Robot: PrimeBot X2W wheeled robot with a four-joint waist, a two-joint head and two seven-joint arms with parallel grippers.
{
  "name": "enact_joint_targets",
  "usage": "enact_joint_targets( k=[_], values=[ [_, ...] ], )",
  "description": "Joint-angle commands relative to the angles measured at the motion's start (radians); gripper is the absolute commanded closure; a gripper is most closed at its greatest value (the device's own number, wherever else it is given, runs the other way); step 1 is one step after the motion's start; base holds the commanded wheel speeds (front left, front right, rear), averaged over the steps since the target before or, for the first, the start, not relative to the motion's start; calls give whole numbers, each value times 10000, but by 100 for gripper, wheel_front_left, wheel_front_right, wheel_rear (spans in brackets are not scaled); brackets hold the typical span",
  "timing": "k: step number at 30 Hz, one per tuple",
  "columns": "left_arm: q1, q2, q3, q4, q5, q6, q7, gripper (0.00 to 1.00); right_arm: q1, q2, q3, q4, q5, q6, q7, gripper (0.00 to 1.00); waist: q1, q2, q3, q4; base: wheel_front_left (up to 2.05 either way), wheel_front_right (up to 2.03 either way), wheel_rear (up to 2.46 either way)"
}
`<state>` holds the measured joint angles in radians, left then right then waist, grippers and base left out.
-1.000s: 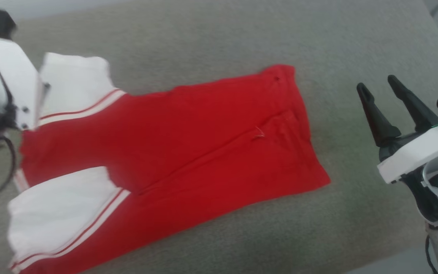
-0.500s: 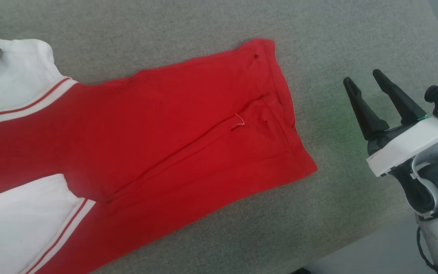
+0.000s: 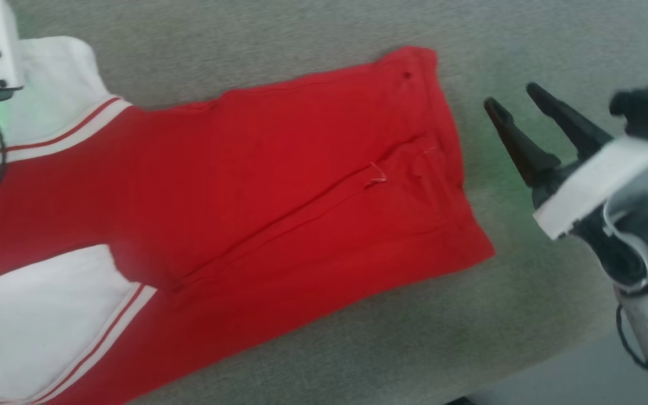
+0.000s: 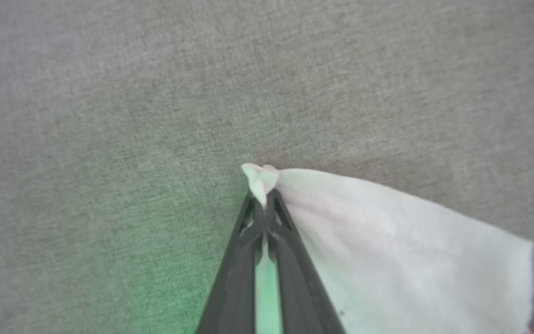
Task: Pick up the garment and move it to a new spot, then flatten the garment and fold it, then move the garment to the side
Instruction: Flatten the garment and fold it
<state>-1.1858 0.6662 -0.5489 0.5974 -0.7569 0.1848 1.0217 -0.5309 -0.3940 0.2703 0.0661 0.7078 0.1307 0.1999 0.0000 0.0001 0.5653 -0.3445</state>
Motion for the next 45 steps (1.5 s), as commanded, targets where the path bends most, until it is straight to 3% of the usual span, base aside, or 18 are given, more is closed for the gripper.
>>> enact_joint_targets(
  k=[1, 8, 19, 20, 21, 22, 29, 36, 45],
  values=[
    [840, -304, -426, 339, -156, -33, 329, 100, -241, -33, 88, 1, 75, -1, 169, 0, 0, -1, 44, 136, 0, 0, 0],
    [283, -998, -591, 45, -43, -208, -49, 100, -1710, -227, 658, 839, 342, -2, 1803, 0, 0, -1, 195, 792, 0, 0, 0],
    [-415, -1976, -850, 555, 94, -706, -1001, 100, -3655, 13, 2036, 3514, 539, -1, 5225, 0, 0, -1, 328, 1714, 0, 0, 0],
    [-436, -2044, -865, 609, 84, -777, -1099, 100, -3715, 61, 2118, 3674, 620, -2, 5466, 42, 0, -1, 309, 1769, 0, 0, 0],
    [-436, -2044, -865, 609, 84, -777, -1099, 100, -3715, 61, 2118, 3674, 620, -2, 5466, 42, 0, -1, 309, 1769, 0, 0, 0],
    [-503, -2149, -873, 727, 86, -928, -1365, 100, -3896, -34, 2396, 3900, 537, -1, 5925, 100, 0, -1, 255, 1888, 0, 0, 0],
    [-756, -2268, -887, 1116, 140, -1192, -1818, 100, -4133, -253, 2357, 3970, 691, -1, 6045, 100, 0, -1, -224, 2259, 0, 0, 0],
    [-637, -2392, -915, 978, -152, -1108, -1374, 100, -3895, -801, 2148, 3601, 732, -1, 5925, 100, 0, -1, -1168, 2725, 0, 0, 0],
    [237, -1770, -1179, -1171, -157, -687, -467, 100, -2708, -1597, 1409, 2333, 841, -2, 6366, 100, 0, -1, -2163, 3332, 0, 0, 0]
  ],
)
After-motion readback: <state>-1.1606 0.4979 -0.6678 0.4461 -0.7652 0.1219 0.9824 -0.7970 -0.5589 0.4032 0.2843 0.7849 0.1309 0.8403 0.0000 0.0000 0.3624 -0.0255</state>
